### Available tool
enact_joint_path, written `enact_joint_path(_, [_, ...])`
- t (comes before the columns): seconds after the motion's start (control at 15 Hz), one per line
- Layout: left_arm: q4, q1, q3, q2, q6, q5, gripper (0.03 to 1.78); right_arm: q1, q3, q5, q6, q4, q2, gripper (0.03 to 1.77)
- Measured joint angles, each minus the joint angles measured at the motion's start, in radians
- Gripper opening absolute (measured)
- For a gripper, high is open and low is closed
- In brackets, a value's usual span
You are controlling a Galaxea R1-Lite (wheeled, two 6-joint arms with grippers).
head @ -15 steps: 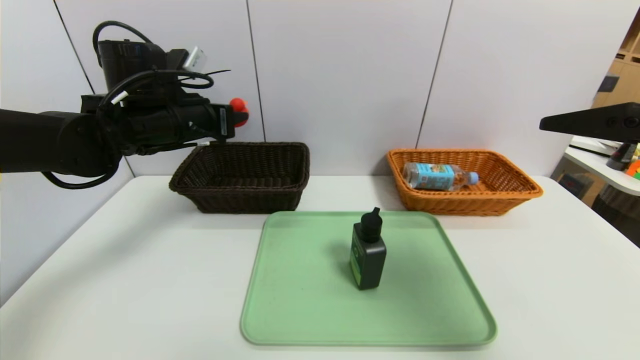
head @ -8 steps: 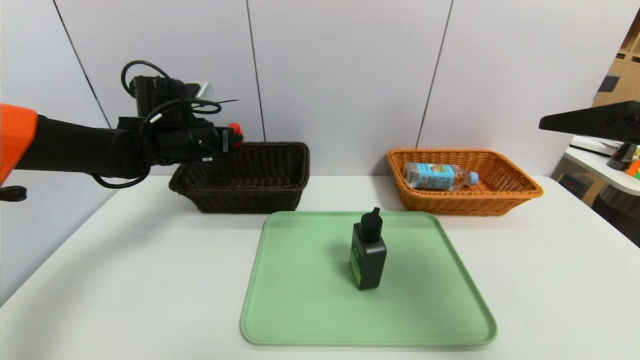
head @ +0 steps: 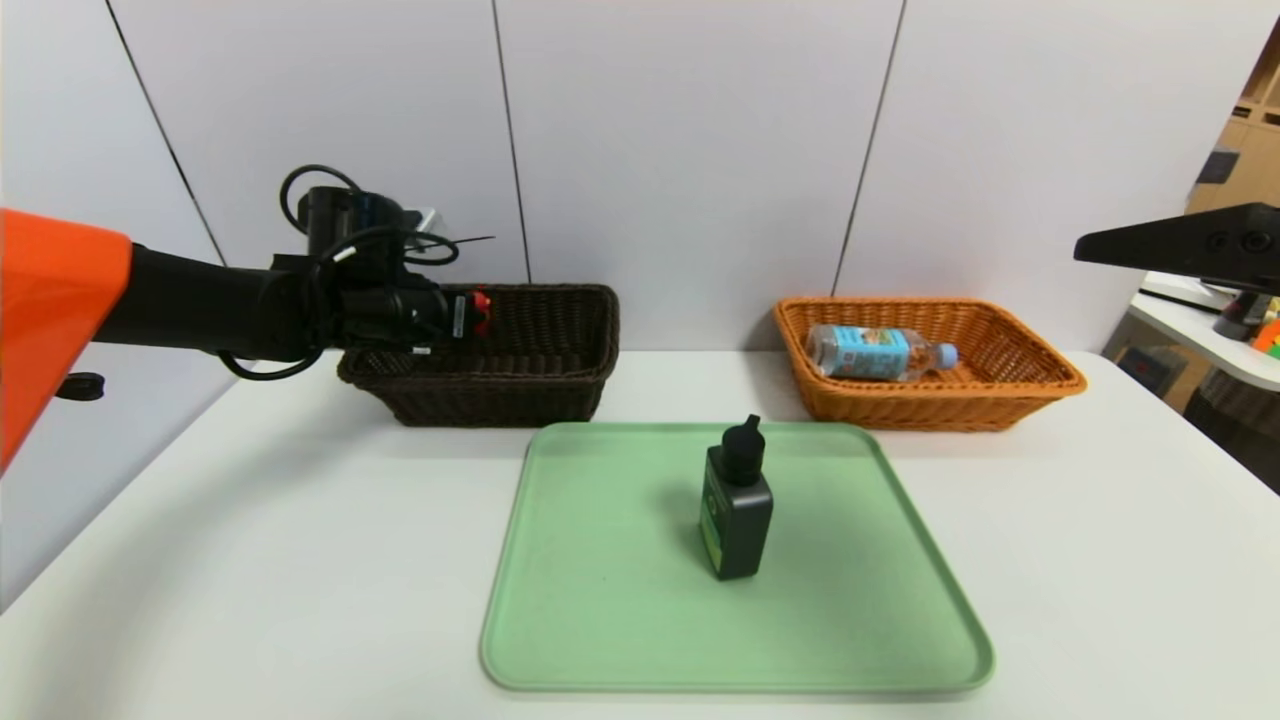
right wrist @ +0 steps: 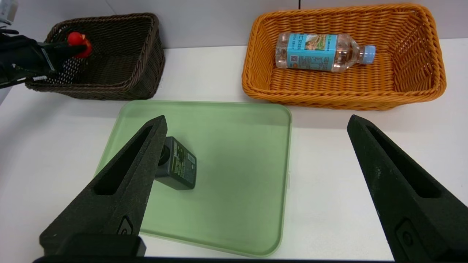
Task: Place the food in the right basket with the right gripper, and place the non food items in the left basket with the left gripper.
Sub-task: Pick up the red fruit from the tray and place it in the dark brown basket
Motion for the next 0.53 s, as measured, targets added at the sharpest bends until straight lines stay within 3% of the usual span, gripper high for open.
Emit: enact_joint_path(0.53, [0.034, 0.013, -0.082, 0.061, 0.005, 0.032, 0.58, 0.000, 0.000, 0.003, 0.001, -0.001, 0.014, 1.70])
